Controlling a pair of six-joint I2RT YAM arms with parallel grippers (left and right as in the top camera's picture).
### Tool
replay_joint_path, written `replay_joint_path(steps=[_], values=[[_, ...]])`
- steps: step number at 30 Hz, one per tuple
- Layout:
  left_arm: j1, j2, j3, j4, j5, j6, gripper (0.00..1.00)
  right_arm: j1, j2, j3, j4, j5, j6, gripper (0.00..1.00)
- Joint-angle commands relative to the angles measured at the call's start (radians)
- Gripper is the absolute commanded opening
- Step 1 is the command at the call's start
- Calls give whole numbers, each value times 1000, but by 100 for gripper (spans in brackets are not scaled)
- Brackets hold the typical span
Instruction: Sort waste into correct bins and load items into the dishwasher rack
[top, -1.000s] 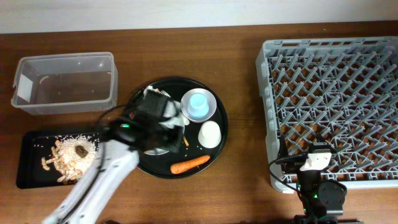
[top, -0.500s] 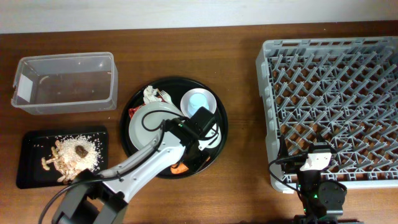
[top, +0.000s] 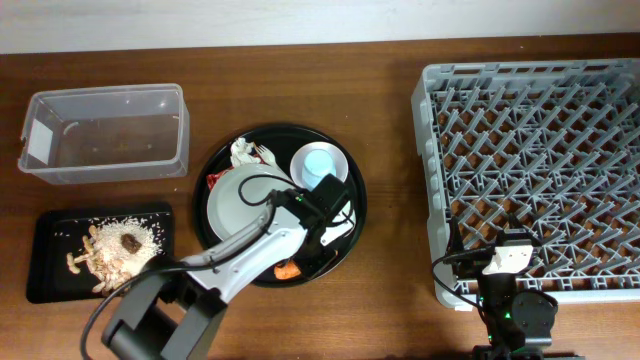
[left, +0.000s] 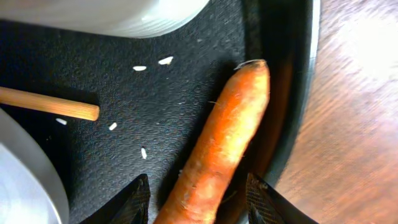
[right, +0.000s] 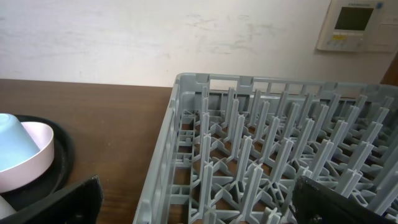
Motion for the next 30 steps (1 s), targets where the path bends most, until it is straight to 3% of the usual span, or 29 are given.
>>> replay_joint_path(steps=[1,30], values=[[-1,13,-4,3,-62,24,49,-7,-6,-5,-5,5,1,99],[-1,19,-81,32,1,24,49,-7,-6,-5,-5,5,2,99]])
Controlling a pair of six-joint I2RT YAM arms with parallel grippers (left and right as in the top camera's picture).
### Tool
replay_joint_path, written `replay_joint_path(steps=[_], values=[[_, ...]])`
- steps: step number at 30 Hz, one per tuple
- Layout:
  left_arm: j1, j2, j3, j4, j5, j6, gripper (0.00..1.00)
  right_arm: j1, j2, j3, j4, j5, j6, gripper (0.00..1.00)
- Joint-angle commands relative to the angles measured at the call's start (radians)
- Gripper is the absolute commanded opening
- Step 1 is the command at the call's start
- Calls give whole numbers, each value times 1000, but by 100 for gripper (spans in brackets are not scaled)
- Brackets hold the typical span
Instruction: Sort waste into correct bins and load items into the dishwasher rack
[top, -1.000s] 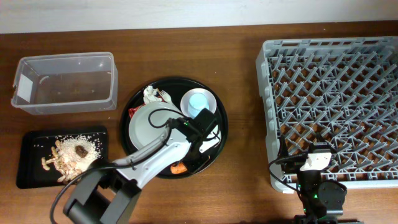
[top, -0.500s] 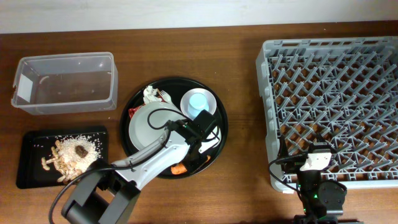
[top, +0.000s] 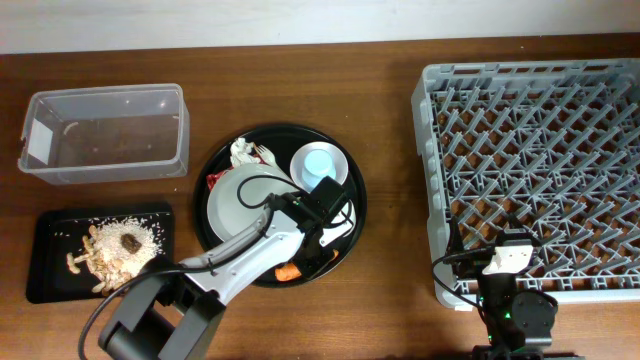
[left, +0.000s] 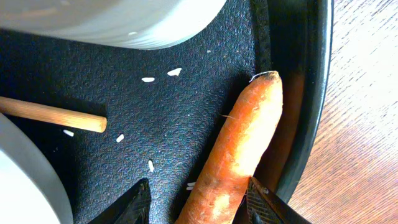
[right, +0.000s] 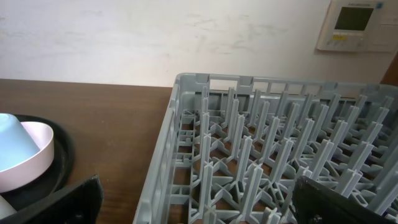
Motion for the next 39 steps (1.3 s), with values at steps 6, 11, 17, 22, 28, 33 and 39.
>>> replay_joint_path(steps=[6,11,17,22,28,33,39], values=[[-2,30,-41,-19,8,16,50,-7,-6,-5,-5,5,2,99],[-2,30,-42,-20,8,16,50,-7,-6,-5,-5,5,2,99],[-2,30,-77,3,7,18,50,-7,-6,-5,-5,5,2,99],[-2,30,-85,3,-19,23,50,-7,-6,-5,-5,5,2,99],[-2,30,-84,-2,-23,24,36,-7,-6,-5,-5,5,2,99],[-2,30,-55,-29,-23,24,22,-7,-6,-5,-5,5,2,99],[-2,28,-25,-61,-23,23,16,-7,-6,-5,-5,5,2,99]])
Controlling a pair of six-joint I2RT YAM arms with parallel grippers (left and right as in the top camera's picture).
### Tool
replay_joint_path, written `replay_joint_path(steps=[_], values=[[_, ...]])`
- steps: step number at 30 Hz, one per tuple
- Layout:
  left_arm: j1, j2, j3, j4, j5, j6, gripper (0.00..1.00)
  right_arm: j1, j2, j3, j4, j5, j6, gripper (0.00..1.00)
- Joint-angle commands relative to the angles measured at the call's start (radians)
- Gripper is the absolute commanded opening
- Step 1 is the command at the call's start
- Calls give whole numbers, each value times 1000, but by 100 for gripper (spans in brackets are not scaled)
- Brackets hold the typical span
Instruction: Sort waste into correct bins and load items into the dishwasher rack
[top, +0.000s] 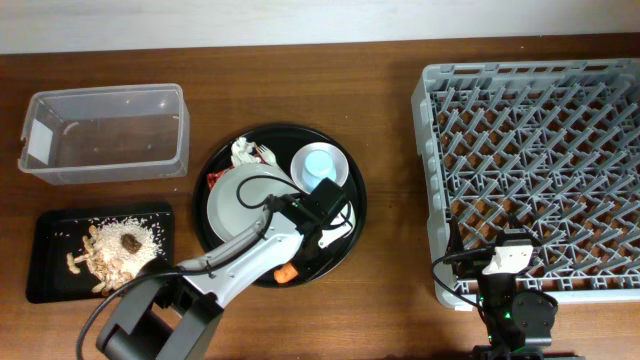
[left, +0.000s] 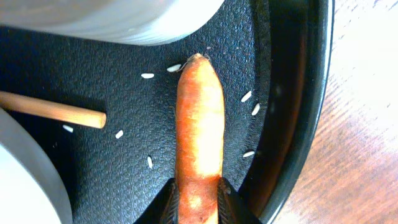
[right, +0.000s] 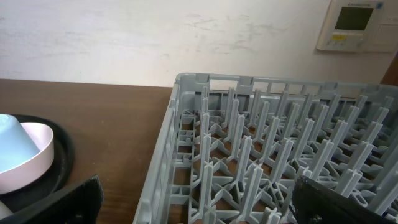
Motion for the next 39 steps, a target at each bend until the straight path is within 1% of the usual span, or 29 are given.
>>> replay_joint_path(steps=[1,3,5,7,8,9,10,11,12,13,16,19,21,22,24,26,29,31,34,37,39], values=[[-1,38,-11,-55,-14,11,17,-7,-6,-5,-5,5,1,99],[-1,36,-5,-74,-13,7,16,-7,-6,-5,-5,5,1,99],[0,19,2,-82,-14,-34,17,-7,-6,-5,-5,5,1,99],[0,-2,5,-82,-13,-50,18,-7,-6,-5,-5,5,1,99],[0,-29,5,-82,-13,-58,20,-7,-6,-5,-5,5,1,99],[1,-51,5,-81,-10,-61,29,-7,-6,-5,-5,5,1,99],[2,-82,5,-81,-10,-61,33,-7,-6,-5,-5,5,1,99],[2,-110,5,-81,-10,-61,39,-7,-6,-5,-5,5,1,99],[2,-137,5,-79,-10,-61,47,-7,-6,-5,-5,5,1,99],[2,-176,5,-79,-10,-61,51,-7,-6,-5,-5,5,1,99],[2,-217,5,-79,-10,-69,52,-7,-6,-5,-5,5,1,99],[15,-235,5,-79,-10,-122,52,-7,-6,-5,-5,5,1,99],[42,-234,5,-79,-10,-180,51,-7,-6,-5,-5,5,1,99],[56,-234,3,-82,-10,-200,47,-7,-6,-5,-5,5,1,99],[88,-233,-3,-87,-10,-246,36,-7,-6,-5,-5,5,1,99],[109,-232,-14,-85,-10,-309,17,-7,-6,-5,-5,5,1,99],[115,-229,-21,-72,-10,-384,3,-7,-6,-5,-5,5,1,99],[113,-229,-21,-27,-2,-419,1,-7,-6,-5,-5,5,1,99],[113,-227,-21,41,37,-422,1,-7,-6,-5,-5,5,1,99],[113,-211,-21,95,43,-428,1,-7,-6,-5,-5,5,1,99],[112,-186,-21,120,48,-455,1,-7,-6,-5,-5,5,1,99]])
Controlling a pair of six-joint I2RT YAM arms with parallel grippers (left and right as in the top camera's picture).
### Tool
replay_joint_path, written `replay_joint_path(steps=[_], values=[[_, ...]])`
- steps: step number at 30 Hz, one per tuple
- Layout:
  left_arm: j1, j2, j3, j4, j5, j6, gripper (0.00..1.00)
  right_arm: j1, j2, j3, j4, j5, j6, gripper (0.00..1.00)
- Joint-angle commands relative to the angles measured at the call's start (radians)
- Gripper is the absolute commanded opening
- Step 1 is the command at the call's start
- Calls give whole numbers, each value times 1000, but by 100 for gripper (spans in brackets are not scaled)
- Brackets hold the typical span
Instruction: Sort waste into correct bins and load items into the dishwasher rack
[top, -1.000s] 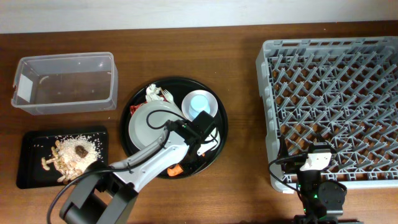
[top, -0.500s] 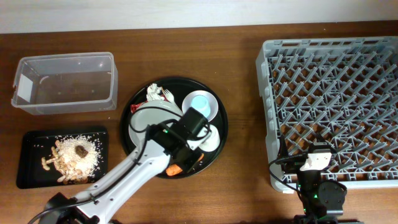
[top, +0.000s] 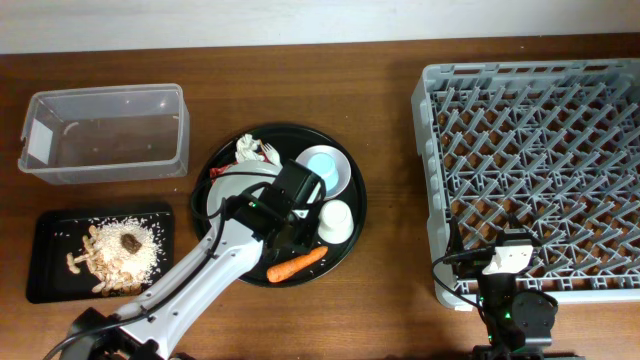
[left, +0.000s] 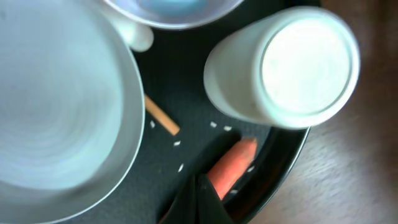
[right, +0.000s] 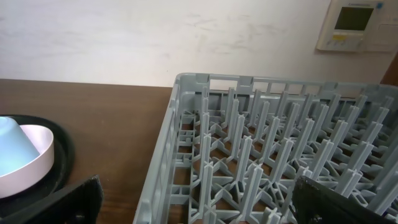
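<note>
An orange carrot (top: 297, 264) (left: 231, 169) lies slanted at the front rim of the round black tray (top: 215, 165). My left gripper (top: 288, 238) (left: 202, 190) hangs above the tray with its jaws shut together. The carrot shows just to the right of the fingers, not between them. On the tray are a white plate (top: 235, 200) (left: 56, 106), an upturned white cup (top: 335, 220) (left: 283, 68), and a blue cup in a pink bowl (top: 322, 170). My right gripper (top: 503, 262) (right: 199, 199) rests open at the near-left corner of the grey dish rack (top: 540, 150) (right: 249, 162).
A clear plastic bin (top: 105, 135) stands at the back left. In front of it a black rectangular tray (top: 45, 270) holds rice and mushrooms. A short wooden stick (left: 161, 123) and crumpled wrappers (top: 250, 152) lie on the round tray.
My left gripper was low and shut on the carrot. Now it is higher and further back with its jaws shut on nothing, and the carrot lies slanted on the tray. The right arm has not moved.
My left gripper stood open with a finger on each side of the carrot at the tray's rim, at the two oldest moments. Then it was shut on the carrot, which pointed straight ahead. Now the gripper is raised and the carrot lies on the tray.
</note>
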Motion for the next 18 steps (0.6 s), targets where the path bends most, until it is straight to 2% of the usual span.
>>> replay_joint_path(steps=[1,7,15,18], values=[[1,48,-6,40,38,-50,1,-7,-6,-5,-5,5,0,99],[1,124,-6,130,153,-66,1,-7,-6,-5,-5,5,0,99],[2,164,-6,218,146,-87,1,-7,-6,-5,-5,5,0,99],[2,164,-6,266,95,-87,1,-7,-6,-5,-5,5,0,99]])
